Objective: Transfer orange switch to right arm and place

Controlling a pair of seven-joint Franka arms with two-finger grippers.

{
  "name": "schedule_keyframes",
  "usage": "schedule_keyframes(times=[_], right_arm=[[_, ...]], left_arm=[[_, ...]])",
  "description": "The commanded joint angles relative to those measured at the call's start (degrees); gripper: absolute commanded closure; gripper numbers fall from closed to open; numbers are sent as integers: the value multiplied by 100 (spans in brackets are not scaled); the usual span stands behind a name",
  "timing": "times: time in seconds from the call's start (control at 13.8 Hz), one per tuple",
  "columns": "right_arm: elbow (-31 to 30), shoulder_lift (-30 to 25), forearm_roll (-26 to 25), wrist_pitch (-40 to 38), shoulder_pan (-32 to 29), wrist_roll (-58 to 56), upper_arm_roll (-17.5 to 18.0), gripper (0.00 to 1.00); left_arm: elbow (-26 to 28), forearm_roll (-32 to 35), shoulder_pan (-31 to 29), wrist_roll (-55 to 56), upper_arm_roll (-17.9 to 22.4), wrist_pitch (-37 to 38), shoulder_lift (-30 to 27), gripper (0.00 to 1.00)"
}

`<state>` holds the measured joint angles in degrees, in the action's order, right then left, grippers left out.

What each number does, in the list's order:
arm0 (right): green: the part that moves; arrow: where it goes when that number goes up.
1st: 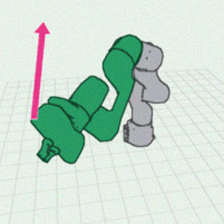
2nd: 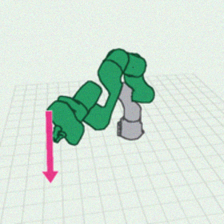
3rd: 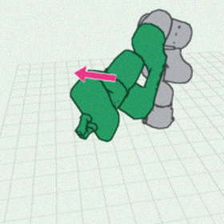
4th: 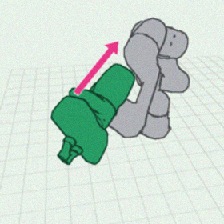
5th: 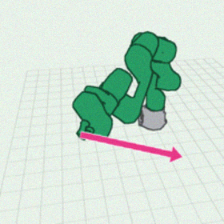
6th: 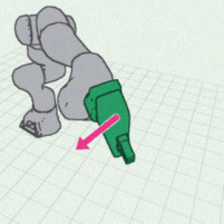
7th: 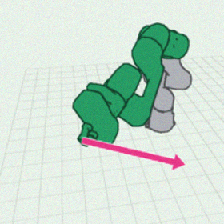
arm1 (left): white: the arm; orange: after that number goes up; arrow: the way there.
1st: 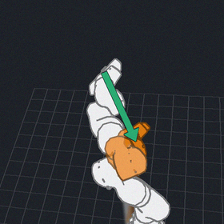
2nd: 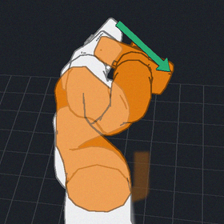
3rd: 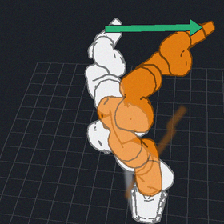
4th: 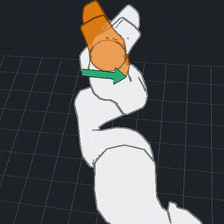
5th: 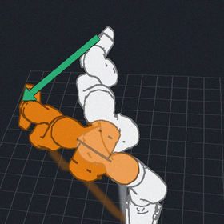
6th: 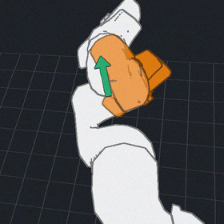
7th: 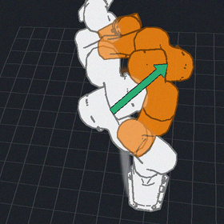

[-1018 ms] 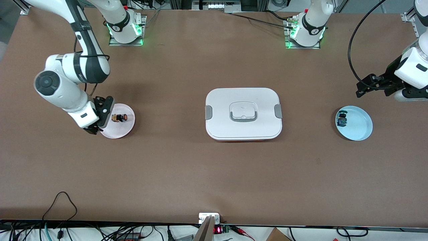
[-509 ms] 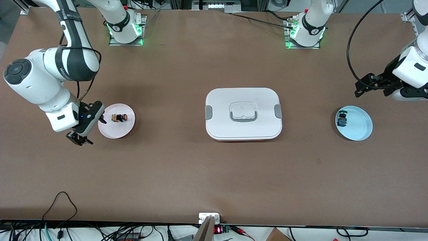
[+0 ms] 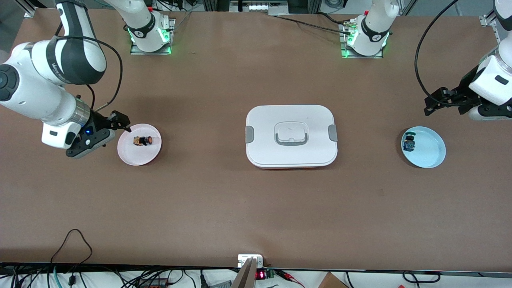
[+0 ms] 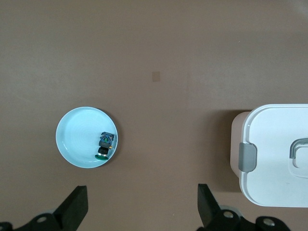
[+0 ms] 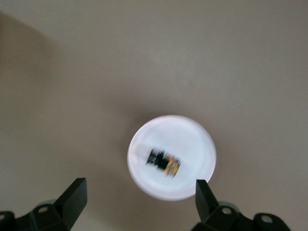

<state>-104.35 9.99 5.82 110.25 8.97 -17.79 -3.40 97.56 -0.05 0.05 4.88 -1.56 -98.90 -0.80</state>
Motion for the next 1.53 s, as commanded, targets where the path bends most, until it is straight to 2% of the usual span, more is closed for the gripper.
schedule_keyframes(times=[0.0, 0.15, 0.29, 0.44, 0.58, 0.73, 1.02, 1.24, 1.45], right_arm=[[291, -59, -54, -748, -44, 1607, -3, 0], [791, 11, -431, -1432, -70, 2155, 6, 0], [1196, 29, -713, -1803, -70, 2315, 6, 0], [1417, 11, -758, -1849, -149, 2271, -3, 0], [1575, -15, -731, -1805, -569, 2175, 6, 0], [1593, -85, -767, -1857, -703, 1842, -20, 0], [1401, -252, -802, -1823, -660, 1823, -38, 0], [568, -716, -758, -1192, -677, 1823, -38, 0], [328, -806, -784, -891, -686, 1796, -38, 0]], left_arm=[[-132, 67, -22, -119, -37, 134, 27, 0], [-132, 67, -22, -119, -37, 143, 27, 0], [-123, 58, -22, -110, -37, 160, 18, 0], [-140, 58, -22, -119, -37, 274, 1, 0], [-176, 58, -22, -110, -28, 414, 1, 0], [-219, 49, -22, -110, -28, 459, 9, 0], [-246, 49, -31, -119, -11, 442, 36, 0], [-246, 49, -31, -119, -11, 442, 36, 0], [-246, 49, -31, -128, -11, 442, 36, 0]])
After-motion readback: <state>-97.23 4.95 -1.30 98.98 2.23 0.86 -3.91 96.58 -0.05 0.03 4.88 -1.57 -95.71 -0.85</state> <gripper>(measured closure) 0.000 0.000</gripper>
